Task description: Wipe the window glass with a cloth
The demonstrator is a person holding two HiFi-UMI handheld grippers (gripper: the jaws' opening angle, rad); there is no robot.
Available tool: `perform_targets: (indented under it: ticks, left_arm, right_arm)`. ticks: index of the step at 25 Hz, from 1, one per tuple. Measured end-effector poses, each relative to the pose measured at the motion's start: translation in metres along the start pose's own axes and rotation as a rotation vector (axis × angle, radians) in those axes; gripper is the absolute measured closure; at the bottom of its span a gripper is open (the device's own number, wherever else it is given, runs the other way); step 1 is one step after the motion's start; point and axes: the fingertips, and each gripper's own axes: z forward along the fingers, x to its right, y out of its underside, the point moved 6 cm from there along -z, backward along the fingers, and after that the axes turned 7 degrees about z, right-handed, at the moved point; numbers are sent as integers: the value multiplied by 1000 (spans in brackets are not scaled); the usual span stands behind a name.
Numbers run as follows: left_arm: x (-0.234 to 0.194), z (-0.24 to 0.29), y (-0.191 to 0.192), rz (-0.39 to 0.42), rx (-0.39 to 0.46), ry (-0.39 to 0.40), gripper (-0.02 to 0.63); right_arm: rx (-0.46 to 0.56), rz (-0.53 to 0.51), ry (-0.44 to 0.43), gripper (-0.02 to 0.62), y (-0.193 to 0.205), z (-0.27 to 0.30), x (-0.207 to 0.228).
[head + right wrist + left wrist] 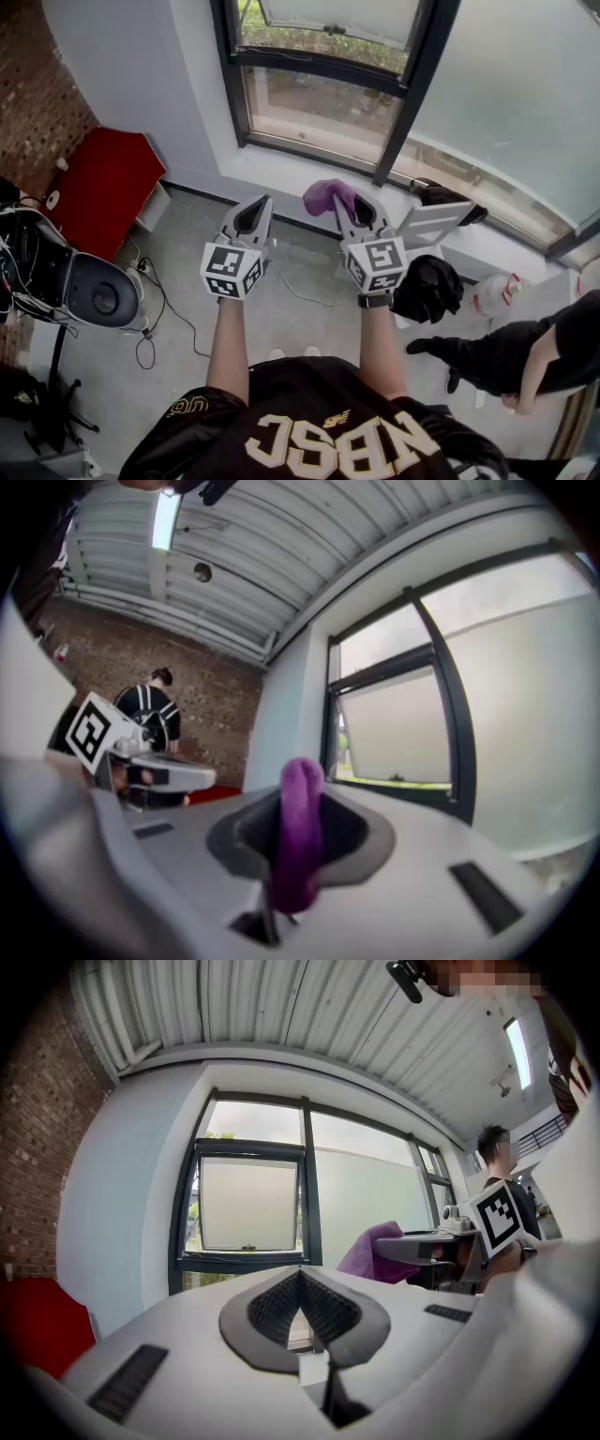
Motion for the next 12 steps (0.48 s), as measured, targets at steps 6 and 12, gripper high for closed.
perform_targets:
  ticks: [6, 12]
  left_arm:
    - [4, 8, 1, 11, -18, -48, 597]
    - [1, 0, 2, -61, -30, -113, 597]
  right_arm:
    - [-8, 25, -26, 522, 6, 3, 11]
    - [18, 143, -77, 522, 13, 8, 12]
